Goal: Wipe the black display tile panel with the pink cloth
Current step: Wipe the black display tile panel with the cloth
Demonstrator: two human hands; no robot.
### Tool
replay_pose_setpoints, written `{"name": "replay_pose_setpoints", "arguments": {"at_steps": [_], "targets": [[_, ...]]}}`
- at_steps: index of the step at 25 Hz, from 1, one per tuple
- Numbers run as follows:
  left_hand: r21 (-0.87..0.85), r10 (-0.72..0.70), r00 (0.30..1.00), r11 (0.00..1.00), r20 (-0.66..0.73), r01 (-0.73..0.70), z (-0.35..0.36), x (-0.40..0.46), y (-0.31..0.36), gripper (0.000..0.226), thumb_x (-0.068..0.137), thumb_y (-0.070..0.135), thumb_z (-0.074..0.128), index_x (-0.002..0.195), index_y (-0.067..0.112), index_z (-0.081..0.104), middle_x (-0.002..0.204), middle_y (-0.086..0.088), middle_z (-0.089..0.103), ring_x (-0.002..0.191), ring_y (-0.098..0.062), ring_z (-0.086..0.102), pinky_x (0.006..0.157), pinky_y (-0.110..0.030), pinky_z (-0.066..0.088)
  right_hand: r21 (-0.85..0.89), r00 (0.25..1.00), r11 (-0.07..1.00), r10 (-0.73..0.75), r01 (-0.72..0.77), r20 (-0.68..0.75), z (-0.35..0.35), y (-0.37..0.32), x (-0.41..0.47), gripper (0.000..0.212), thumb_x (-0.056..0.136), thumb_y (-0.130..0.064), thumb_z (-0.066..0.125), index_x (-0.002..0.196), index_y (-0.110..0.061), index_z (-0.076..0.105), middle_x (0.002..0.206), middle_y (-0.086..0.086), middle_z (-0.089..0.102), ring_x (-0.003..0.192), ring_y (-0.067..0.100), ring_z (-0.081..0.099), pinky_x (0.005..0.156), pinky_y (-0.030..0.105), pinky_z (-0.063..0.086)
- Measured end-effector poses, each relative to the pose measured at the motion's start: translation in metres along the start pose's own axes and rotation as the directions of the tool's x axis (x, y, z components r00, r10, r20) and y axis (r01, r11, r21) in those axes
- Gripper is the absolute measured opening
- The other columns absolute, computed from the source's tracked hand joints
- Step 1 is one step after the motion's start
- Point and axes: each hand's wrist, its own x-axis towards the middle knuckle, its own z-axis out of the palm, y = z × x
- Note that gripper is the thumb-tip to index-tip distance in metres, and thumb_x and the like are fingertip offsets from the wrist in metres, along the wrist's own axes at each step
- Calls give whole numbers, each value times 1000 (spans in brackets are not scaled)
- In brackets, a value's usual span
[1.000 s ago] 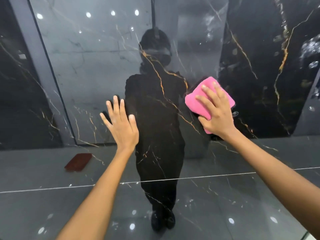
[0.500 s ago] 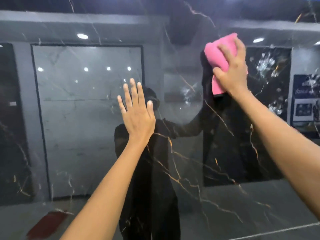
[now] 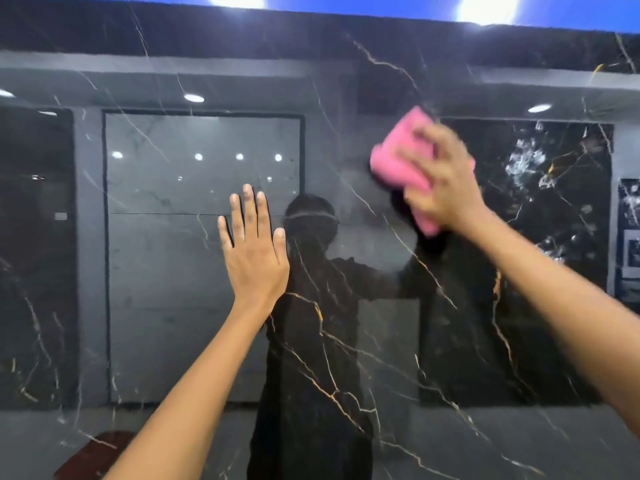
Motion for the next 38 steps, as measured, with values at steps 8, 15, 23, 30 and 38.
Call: {"name": "replay_pose_setpoints", "arguments": {"at_steps": [8,15,23,30,38], "targets": [[-45,14,1000,999,-24,-15,-7,4,-1,57,98,32,23,151,11,22,159,-5,15,147,-24,9,118,-45,4,142,771,841,-536,521,345,22,-91,-79,68,69,-30,52,136,-20,43,148,14,38,136,35,32,114,49,21],[-95,-20,993,995,-112,10,-12,67,6,55,98,28,28,151,14,24,160,-3,14,148,-23,4,118,-39,-5,-22,968,972,231,-234,-101,5,13,82,57,69,-26,51,123,-11,61,133,20,50,121,38,43,103,48,37],[-13,-5,995,1000,-100,4,-3,67,4,57,99,32,18,153,16,9,161,0,1,148,-20,-5,119,-41,-4,-90,981,980,168,-176,-94,-1,34,48,64,69,-34,49,131,-21,54,147,12,39,136,38,33,109,53,29],[-13,2,994,1000,-107,-3,-4,65,1,60,97,35,16,153,16,13,161,1,3,148,-17,-3,118,-35,-8,-24,998,999,44,-43,43,28,-19,161,74,66,-42,38,134,-17,53,149,18,34,137,40,32,112,52,27],[-36,-11,994,999,-111,7,-5,65,5,59,96,32,20,153,15,15,161,0,5,148,-19,-1,119,-40,-3,-22,994,995,-94,95,59,2,23,48,62,68,-30,48,128,-16,58,142,13,46,135,37,34,116,45,20]]}}
